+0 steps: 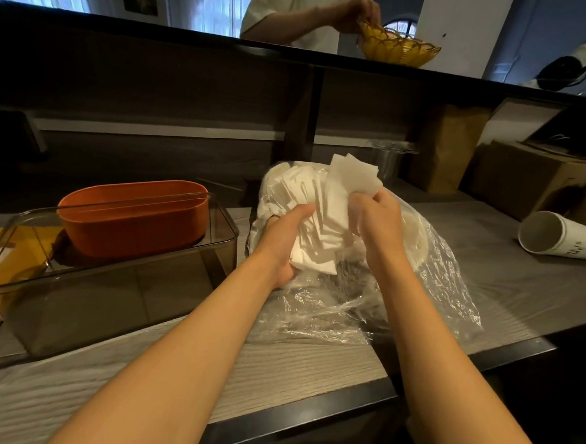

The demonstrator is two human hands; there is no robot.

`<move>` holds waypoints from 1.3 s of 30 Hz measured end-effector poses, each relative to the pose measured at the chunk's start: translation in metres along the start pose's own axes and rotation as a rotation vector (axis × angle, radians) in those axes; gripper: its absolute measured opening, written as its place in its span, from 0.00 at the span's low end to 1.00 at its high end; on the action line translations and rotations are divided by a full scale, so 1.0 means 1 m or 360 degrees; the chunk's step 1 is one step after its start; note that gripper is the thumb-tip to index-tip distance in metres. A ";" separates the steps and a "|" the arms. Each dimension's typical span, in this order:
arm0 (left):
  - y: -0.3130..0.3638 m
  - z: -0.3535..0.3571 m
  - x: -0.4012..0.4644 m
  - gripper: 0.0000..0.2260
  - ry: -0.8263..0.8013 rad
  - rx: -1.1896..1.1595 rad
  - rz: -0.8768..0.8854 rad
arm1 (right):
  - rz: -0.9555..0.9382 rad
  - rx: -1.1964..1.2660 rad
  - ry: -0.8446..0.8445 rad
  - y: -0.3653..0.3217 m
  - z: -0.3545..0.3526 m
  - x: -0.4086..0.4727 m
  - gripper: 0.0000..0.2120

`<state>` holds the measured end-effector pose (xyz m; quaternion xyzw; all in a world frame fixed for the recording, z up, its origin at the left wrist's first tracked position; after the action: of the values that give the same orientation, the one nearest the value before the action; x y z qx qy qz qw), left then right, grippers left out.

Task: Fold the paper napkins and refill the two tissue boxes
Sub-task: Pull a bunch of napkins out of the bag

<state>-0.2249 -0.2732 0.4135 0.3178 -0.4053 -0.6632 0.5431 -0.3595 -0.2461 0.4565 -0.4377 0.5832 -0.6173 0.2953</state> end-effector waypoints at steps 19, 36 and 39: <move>0.002 -0.002 -0.002 0.13 0.0023 -0.0117 0.0013 | -0.0378 0.0359 0.0445 -0.012 -0.020 -0.006 0.06; 0.002 -0.001 -0.004 0.09 0.0002 -0.0159 0.0026 | 0.0171 -0.0096 0.0005 -0.004 -0.001 -0.008 0.02; 0.001 -0.001 -0.004 0.08 -0.0021 -0.0146 0.0035 | 0.0203 -0.0123 -0.0073 -0.003 0.001 -0.008 0.04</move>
<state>-0.2228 -0.2696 0.4142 0.2836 -0.3814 -0.6771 0.5617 -0.3543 -0.2390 0.4579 -0.4248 0.6265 -0.5640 0.3301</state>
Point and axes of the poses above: each hand's wrist, its own x-axis towards the middle knuckle, its own z-axis out of the palm, y = z × x, the point moved 2 cm from there along x, towards the middle knuckle, and after that the axes turned 8 degrees about z, right-handed, at the moved point
